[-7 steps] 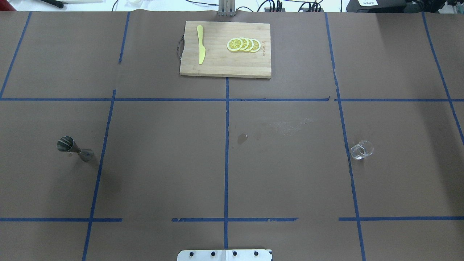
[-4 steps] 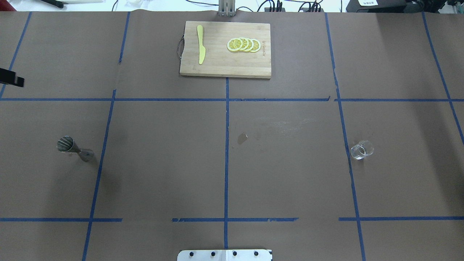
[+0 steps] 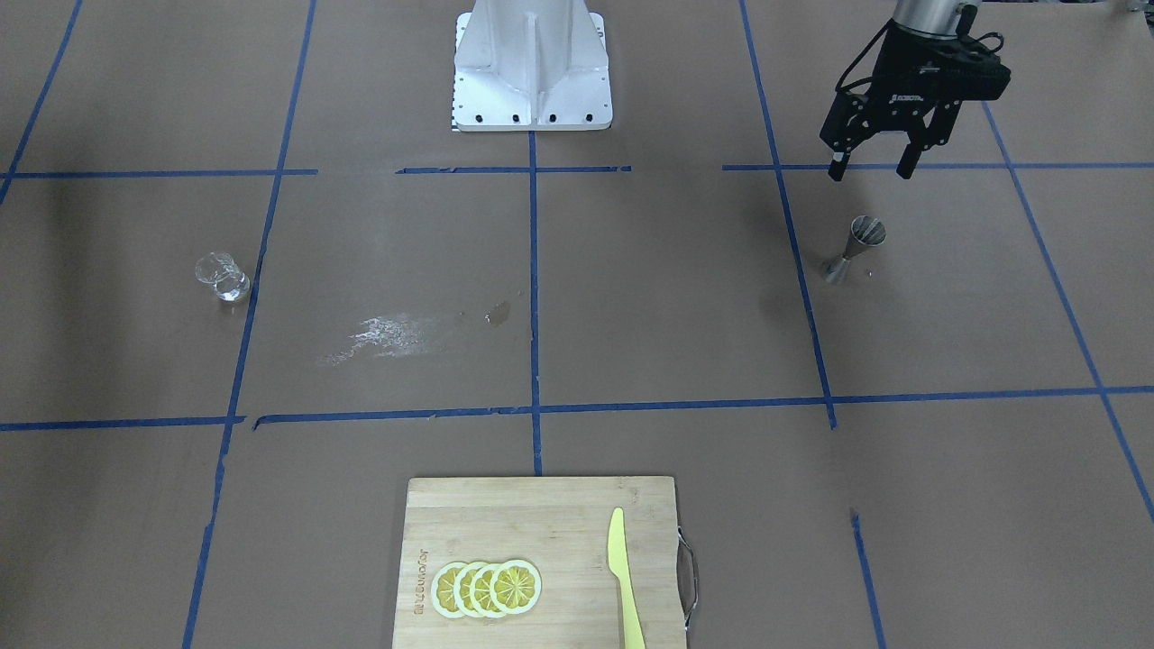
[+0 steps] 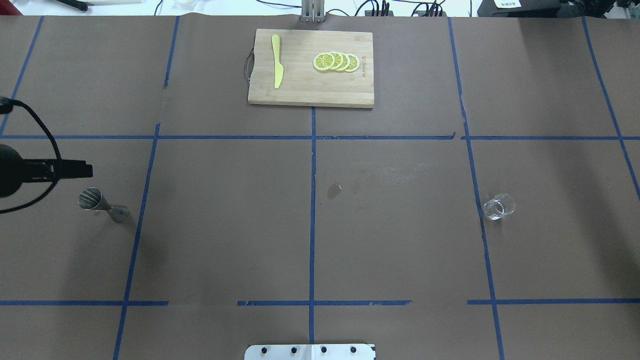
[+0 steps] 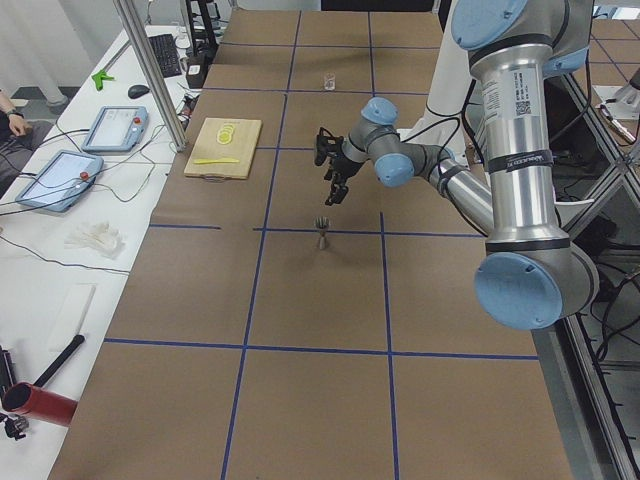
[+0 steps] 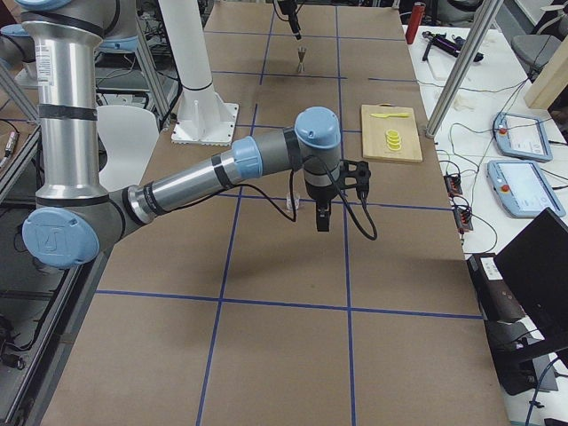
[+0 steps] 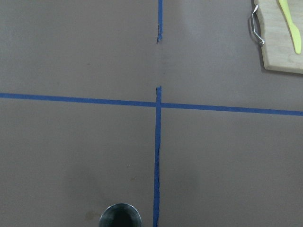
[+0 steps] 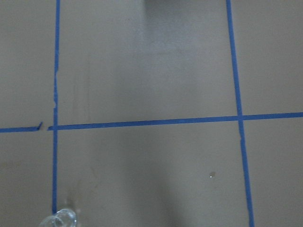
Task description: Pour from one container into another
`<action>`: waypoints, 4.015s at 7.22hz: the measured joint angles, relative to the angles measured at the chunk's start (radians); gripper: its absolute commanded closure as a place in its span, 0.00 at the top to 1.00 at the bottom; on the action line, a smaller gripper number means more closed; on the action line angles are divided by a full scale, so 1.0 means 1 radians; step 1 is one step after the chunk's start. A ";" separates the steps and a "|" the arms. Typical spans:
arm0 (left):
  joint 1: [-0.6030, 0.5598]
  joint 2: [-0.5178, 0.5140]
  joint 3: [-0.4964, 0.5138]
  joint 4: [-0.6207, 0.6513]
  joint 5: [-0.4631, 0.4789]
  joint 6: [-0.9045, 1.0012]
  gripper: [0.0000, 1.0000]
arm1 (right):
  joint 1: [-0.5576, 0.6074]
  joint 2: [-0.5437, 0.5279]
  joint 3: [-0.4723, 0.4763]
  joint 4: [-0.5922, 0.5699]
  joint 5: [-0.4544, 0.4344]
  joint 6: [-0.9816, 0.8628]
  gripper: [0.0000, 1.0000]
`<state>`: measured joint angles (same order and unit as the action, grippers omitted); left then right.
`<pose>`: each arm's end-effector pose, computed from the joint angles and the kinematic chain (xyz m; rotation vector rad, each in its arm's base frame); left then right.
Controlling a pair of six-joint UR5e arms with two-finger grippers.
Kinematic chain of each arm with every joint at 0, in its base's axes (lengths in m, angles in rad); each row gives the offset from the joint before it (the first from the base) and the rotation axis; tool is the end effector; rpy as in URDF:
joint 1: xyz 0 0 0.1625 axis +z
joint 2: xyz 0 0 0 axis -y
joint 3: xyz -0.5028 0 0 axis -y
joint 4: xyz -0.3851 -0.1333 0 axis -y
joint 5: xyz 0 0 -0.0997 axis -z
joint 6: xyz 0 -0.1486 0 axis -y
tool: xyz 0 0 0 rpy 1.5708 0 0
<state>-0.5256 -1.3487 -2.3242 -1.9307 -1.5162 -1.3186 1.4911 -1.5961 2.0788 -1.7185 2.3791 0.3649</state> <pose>0.2745 -0.3227 0.4735 0.3863 0.8080 -0.2793 -0.0106 -0.4569 0.5505 0.1322 -0.8506 0.1320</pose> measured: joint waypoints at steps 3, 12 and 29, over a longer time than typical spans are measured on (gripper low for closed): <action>0.303 0.075 0.007 0.018 0.375 -0.282 0.92 | -0.209 -0.048 0.259 0.003 -0.126 0.320 1.00; 0.381 -0.027 0.271 0.077 0.796 -0.434 0.91 | -0.700 -0.343 0.466 0.424 -0.602 0.750 1.00; 0.368 -0.113 0.443 0.076 0.883 -0.475 0.00 | -1.088 -0.470 0.449 0.559 -1.069 0.925 1.00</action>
<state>-0.1573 -1.4616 -1.8816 -1.8550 -0.6335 -1.7932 0.4035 -2.0662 2.5275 -1.1597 1.3100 1.2901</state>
